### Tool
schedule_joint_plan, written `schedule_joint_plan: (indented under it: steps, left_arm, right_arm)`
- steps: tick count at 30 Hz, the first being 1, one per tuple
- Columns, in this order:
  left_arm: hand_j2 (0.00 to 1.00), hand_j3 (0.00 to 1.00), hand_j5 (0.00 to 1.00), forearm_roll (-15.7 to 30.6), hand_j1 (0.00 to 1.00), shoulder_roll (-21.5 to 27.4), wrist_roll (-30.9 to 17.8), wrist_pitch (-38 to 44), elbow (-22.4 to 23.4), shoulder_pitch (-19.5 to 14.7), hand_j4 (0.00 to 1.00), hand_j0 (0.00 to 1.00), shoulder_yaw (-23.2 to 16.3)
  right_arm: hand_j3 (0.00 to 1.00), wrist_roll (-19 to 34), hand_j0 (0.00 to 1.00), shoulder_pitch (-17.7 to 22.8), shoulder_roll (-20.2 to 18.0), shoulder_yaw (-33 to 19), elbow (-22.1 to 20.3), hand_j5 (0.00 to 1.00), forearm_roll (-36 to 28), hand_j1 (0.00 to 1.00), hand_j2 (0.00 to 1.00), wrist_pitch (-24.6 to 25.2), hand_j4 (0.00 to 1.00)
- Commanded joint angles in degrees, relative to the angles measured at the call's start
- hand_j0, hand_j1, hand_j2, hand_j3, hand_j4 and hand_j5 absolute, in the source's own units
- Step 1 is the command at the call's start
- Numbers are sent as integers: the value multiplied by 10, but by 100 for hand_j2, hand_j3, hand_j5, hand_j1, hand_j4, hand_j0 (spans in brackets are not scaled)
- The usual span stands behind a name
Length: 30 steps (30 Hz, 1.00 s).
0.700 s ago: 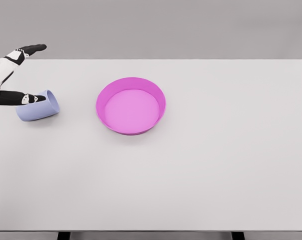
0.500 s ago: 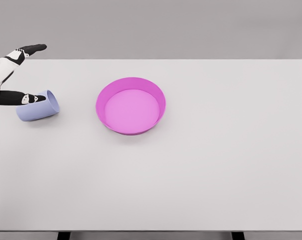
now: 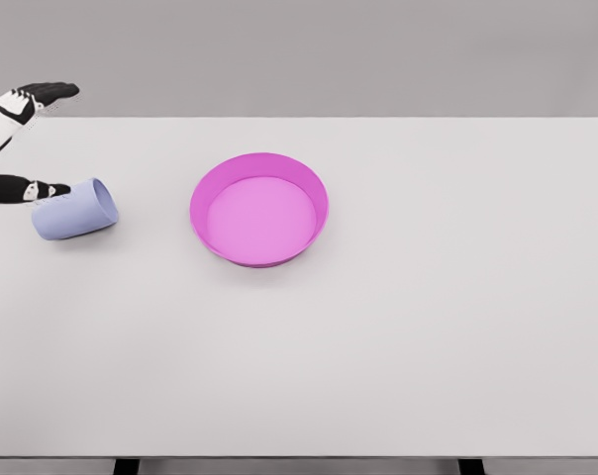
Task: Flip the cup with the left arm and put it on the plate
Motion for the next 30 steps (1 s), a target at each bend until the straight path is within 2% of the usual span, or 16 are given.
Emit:
schedule_joint_plan:
  steps: [1,2,3,6,8,9,11,15,18,22,24,26,30]
  left_arm:
    - [100,100,100,0,100,-14,0,0,-1,0,100,100,30]
    - [100,100,100,1,100,-44,0,0,-1,0,100,100,30]
    - [100,100,100,1,100,-52,0,0,-1,0,100,100,31]
    - [100,100,100,-1,100,-45,-6,0,0,-1,100,100,29]
    - [100,100,100,1,100,0,-8,0,-1,-1,100,100,21]
    - [100,100,100,2,100,9,-8,0,-1,3,100,100,19]
    - [100,100,100,1,100,5,-10,0,0,32,100,100,19]
    - [100,100,100,1,100,42,-12,0,-60,67,100,100,9]
    - [100,100,100,2,100,44,-73,0,-62,66,100,100,10]
    - [100,100,100,42,100,45,-87,0,-64,67,100,100,9]
    - [100,100,100,78,100,44,-106,66,-63,68,100,100,-1]
    - [100,100,100,119,100,42,-151,136,-63,68,100,100,-9]
    - [100,100,100,139,100,40,-160,209,-63,62,100,100,-8]
  right_arm:
    - [100,0,100,0,0,0,0,100,0,100,100,0,100]
    - [100,0,100,0,0,0,0,100,0,100,100,-1,100]
    - [100,0,100,0,0,0,0,100,0,100,100,0,100]
    - [100,0,100,0,0,0,0,100,0,100,100,0,100]
    - [100,0,100,0,0,0,0,100,0,100,100,0,100]
    - [100,0,100,-1,0,0,0,100,0,100,100,0,100]
    - [100,0,100,0,0,0,0,100,0,100,100,0,100]
    - [100,0,100,0,0,0,0,100,0,100,100,0,100]
    - [100,0,100,0,0,0,0,100,0,100,100,0,100]
    - [100,0,100,0,0,0,0,100,0,100,100,-1,100]
    - [100,0,100,0,0,0,0,100,0,100,100,0,100]
    - [100,0,100,0,0,0,0,100,0,100,100,0,100]
    - [100,0,100,0,0,0,0,100,0,100,100,0,100]
